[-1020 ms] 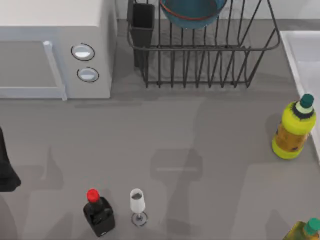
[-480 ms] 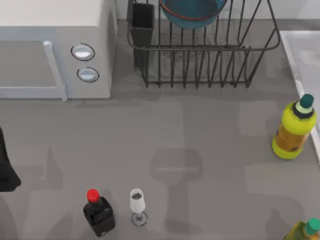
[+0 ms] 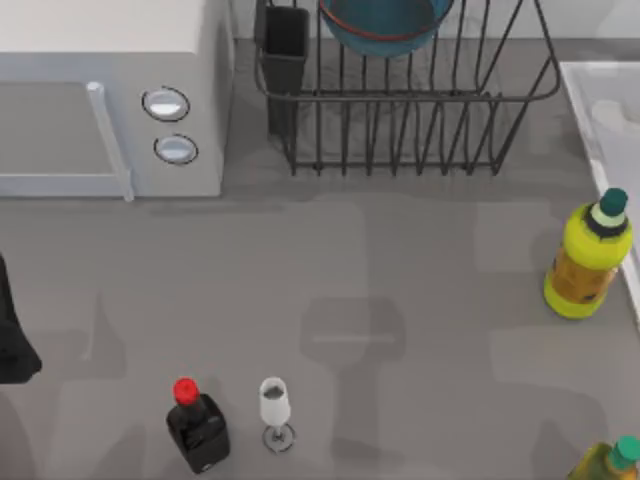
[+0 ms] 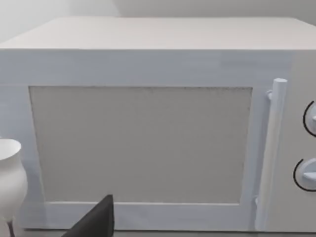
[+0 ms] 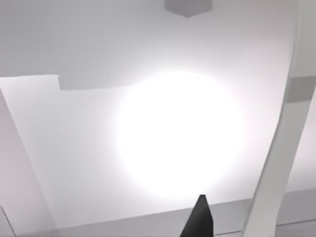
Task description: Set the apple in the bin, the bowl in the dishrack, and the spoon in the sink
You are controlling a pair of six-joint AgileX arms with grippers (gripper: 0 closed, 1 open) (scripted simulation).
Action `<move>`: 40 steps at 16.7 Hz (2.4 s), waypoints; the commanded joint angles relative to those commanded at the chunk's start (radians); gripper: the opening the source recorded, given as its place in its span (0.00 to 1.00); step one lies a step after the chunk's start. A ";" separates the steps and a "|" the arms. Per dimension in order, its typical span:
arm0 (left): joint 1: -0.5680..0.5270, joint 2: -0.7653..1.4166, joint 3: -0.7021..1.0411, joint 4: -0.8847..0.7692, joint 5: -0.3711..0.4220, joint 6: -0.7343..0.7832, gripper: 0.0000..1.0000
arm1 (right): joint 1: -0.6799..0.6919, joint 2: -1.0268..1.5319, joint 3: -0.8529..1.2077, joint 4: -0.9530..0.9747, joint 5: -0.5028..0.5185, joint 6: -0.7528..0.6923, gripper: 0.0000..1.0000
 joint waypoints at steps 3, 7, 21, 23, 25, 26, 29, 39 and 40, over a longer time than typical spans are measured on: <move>0.000 0.000 0.000 0.000 0.000 0.000 1.00 | 0.002 -0.029 -0.079 0.058 0.000 0.000 0.00; 0.000 0.000 0.000 0.000 0.000 0.000 1.00 | 0.003 -0.059 -0.188 0.129 -0.001 0.001 0.00; 0.000 0.000 0.000 0.000 0.000 0.000 1.00 | 0.006 -0.133 -0.440 0.302 -0.001 -0.002 0.00; 0.000 0.000 0.000 0.000 0.000 0.000 1.00 | 0.006 -0.133 -0.440 0.302 -0.001 -0.002 0.15; 0.000 0.000 0.000 0.000 0.000 0.000 1.00 | 0.006 -0.133 -0.440 0.302 -0.001 -0.002 0.30; 0.000 0.000 0.000 0.000 0.000 0.000 1.00 | 0.006 -0.133 -0.440 0.302 -0.001 -0.002 0.38; 0.000 0.000 0.000 0.000 0.000 0.000 1.00 | 0.006 -0.133 -0.440 0.302 -0.001 -0.002 0.60; 0.000 0.000 0.000 0.000 0.000 0.000 1.00 | 0.006 -0.133 -0.440 0.302 -0.001 -0.002 1.00; 0.000 0.000 0.000 0.000 0.000 0.000 1.00 | 0.006 -0.133 -0.440 0.302 -0.001 -0.002 1.00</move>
